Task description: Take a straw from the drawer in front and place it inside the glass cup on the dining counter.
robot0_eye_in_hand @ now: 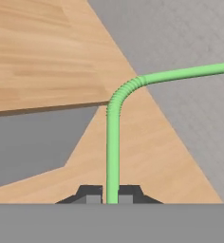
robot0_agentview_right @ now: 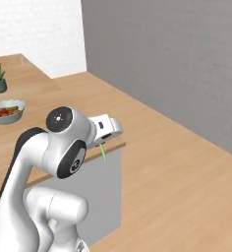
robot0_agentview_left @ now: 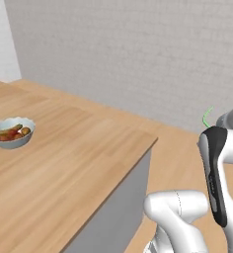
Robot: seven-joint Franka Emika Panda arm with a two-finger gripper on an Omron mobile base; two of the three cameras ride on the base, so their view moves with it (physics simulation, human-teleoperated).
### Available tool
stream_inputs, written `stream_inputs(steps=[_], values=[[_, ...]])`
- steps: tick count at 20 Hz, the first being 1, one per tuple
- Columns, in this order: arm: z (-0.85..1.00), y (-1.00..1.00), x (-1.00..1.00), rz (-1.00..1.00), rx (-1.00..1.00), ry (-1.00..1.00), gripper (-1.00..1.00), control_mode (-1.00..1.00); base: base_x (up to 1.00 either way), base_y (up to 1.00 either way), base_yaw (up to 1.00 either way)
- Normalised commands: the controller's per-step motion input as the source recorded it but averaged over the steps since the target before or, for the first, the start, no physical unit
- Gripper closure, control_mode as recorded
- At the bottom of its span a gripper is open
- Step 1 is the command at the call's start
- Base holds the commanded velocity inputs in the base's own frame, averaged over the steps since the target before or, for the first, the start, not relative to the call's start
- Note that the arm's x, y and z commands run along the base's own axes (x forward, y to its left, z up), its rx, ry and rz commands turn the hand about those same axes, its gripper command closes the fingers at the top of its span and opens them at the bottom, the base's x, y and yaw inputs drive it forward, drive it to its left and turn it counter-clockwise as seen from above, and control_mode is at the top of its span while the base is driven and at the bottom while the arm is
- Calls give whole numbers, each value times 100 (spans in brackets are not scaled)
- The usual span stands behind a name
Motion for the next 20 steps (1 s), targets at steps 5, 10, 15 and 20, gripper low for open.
stream_inputs(steps=[5, 10, 15, 20], values=[[0, 0, 0, 0, 0, 0, 100, 100, 53, -73, 16], [0, 0, 0, 0, 0, 0, 100, 100, 49, -70, 22], [0, 0, 0, 0, 0, 0, 100, 100, 47, -65, 25], [0, 0, 0, 0, 0, 0, 100, 100, 46, -64, 28]])
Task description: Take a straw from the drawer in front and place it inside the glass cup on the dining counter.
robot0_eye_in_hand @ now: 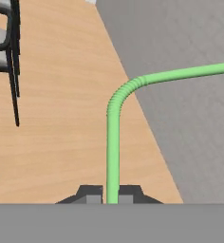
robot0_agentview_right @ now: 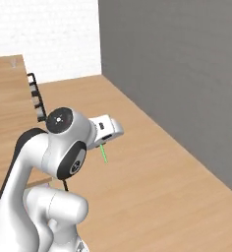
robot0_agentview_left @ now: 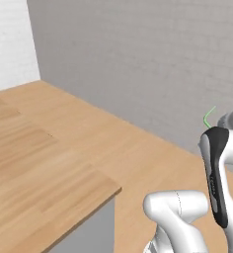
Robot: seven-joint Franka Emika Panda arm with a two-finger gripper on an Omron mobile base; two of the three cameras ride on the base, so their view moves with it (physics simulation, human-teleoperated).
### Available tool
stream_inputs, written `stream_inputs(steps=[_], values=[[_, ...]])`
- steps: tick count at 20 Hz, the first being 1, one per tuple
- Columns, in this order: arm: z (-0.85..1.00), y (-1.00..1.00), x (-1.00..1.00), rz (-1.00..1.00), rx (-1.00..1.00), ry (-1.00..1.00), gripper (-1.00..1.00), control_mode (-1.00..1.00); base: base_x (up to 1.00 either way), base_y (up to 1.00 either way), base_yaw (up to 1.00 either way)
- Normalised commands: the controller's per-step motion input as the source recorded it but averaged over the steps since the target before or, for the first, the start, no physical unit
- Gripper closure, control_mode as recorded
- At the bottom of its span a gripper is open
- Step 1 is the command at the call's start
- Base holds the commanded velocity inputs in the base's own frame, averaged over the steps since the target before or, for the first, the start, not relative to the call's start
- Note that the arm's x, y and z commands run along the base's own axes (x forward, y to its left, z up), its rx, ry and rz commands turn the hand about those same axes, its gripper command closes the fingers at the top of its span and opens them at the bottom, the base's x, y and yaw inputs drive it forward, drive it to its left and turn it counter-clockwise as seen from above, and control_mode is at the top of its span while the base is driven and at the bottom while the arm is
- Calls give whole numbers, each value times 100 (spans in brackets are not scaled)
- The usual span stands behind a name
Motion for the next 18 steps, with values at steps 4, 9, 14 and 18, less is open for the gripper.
stream_inputs(steps=[4, 9, 14, 18], values=[[0, 0, 0, 0, 0, 0, 100, 100, 42, -67, 34], [0, 0, 0, 0, 0, 0, 100, 100, 46, -66, 40], [0, 0, 0, 0, 0, 0, 100, 100, 47, -66, 44], [0, 0, 0, 0, 0, 0, 100, 100, 51, -67, 46]])
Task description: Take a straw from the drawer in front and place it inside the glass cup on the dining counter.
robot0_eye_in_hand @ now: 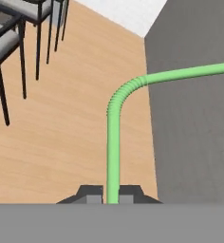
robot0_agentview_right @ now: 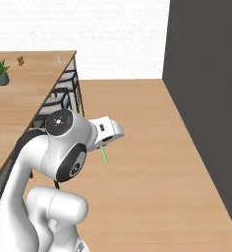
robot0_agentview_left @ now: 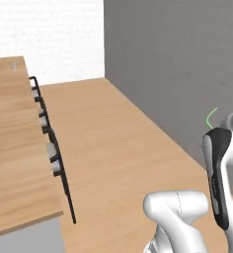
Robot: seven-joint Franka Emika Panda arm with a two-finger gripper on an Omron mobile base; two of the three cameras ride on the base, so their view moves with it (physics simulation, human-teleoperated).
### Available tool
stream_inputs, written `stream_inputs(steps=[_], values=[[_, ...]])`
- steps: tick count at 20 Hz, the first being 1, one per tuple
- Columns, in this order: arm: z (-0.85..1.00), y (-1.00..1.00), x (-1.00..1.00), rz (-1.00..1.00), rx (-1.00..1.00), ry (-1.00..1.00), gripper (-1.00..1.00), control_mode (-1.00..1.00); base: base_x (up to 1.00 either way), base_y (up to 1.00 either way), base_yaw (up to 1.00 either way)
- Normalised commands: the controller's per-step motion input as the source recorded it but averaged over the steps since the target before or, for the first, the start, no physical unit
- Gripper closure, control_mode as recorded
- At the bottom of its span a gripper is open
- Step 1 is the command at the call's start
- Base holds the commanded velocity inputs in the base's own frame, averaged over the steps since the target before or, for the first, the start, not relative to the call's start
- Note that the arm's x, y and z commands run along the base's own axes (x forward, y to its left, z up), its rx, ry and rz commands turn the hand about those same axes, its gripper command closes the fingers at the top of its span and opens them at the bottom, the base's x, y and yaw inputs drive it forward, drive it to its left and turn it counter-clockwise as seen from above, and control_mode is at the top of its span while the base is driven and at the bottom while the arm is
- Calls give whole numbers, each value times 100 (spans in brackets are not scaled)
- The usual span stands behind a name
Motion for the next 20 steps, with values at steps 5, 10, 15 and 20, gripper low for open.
stream_inputs(steps=[5, 10, 15, 20], values=[[0, 0, 0, 0, 0, 0, 100, 100, 50, -69, 47], [0, 0, 0, 0, 0, 0, 100, 100, 53, -69, 47], [0, 0, 0, 0, 0, 0, 100, 100, 59, -71, 45], [0, 0, 0, 0, 0, 0, 100, 100, 73, -69, 42]])
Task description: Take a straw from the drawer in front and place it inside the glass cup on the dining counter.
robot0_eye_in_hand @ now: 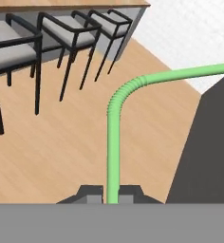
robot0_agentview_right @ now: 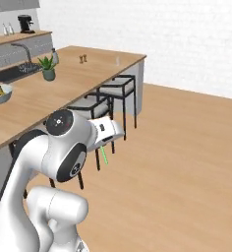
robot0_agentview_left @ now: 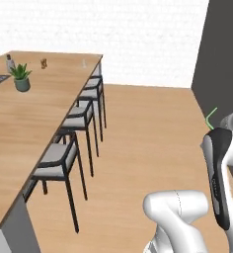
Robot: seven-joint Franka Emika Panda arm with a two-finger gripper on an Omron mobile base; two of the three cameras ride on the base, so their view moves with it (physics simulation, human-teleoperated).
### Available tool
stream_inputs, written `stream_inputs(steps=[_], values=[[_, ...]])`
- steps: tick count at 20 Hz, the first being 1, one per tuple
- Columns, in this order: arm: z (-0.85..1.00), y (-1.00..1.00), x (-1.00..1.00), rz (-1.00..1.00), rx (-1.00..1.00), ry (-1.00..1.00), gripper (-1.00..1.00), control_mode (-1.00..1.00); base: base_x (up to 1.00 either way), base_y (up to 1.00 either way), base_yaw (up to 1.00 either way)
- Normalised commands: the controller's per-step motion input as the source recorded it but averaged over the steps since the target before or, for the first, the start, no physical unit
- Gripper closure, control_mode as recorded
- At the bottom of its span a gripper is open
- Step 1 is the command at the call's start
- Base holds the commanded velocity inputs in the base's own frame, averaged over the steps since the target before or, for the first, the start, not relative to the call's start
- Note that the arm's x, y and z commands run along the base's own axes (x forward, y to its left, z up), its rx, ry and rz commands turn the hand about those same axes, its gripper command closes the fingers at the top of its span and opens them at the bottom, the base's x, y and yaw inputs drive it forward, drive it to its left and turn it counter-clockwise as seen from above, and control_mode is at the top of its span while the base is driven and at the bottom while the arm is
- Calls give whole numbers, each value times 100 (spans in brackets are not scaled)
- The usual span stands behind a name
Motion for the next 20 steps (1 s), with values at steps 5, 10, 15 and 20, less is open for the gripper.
stream_inputs(steps=[5, 10, 15, 20], values=[[0, 0, 0, 0, 0, 0, 100, 100, 80, -71, 39], [0, 0, 0, 0, 0, 0, 100, 100, 83, -70, 38], [0, 0, 0, 0, 0, 0, 100, 100, 79, -70, 39], [0, 0, 0, 0, 0, 0, 100, 100, 77, -70, 39]])
